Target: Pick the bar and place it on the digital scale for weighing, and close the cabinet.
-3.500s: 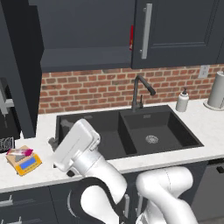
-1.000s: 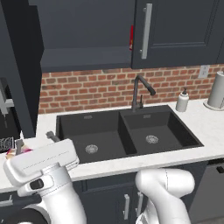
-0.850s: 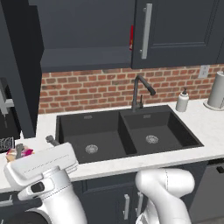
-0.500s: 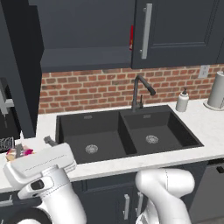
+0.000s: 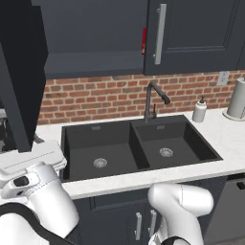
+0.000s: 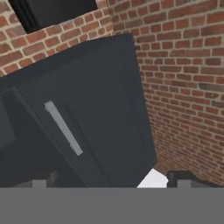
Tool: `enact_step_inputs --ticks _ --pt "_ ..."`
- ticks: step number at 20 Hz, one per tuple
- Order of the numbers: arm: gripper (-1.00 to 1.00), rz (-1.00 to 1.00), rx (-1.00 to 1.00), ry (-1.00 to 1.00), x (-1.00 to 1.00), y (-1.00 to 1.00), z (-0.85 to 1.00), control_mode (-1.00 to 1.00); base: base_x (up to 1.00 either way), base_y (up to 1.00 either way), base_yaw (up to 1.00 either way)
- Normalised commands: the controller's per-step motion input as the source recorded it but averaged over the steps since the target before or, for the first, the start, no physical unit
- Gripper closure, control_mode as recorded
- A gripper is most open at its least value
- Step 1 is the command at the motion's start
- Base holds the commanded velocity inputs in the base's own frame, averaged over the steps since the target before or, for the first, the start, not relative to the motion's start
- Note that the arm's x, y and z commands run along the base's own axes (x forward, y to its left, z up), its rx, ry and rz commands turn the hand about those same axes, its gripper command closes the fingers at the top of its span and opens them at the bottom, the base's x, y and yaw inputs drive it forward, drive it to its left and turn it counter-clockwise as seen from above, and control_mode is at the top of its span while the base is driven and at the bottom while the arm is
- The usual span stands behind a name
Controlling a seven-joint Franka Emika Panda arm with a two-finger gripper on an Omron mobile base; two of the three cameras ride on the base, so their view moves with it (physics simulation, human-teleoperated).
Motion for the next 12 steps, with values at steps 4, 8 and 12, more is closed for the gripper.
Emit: enact_step_inputs --ticks 4,8,12 --pt "-1.00 0.16 0.21 -0.01 0.44 0.56 0.00 -1.00 0.00 0.00 0.00" --pt "-1.00 0.12 0.26 -0.06 0.36 0.15 0.14 -1.00 0.00 0.00 0.00" --pt "-1.00 0.08 0.31 -0.10 0.34 0.00 0.34 -1.00 0.00 0.00 0.00"
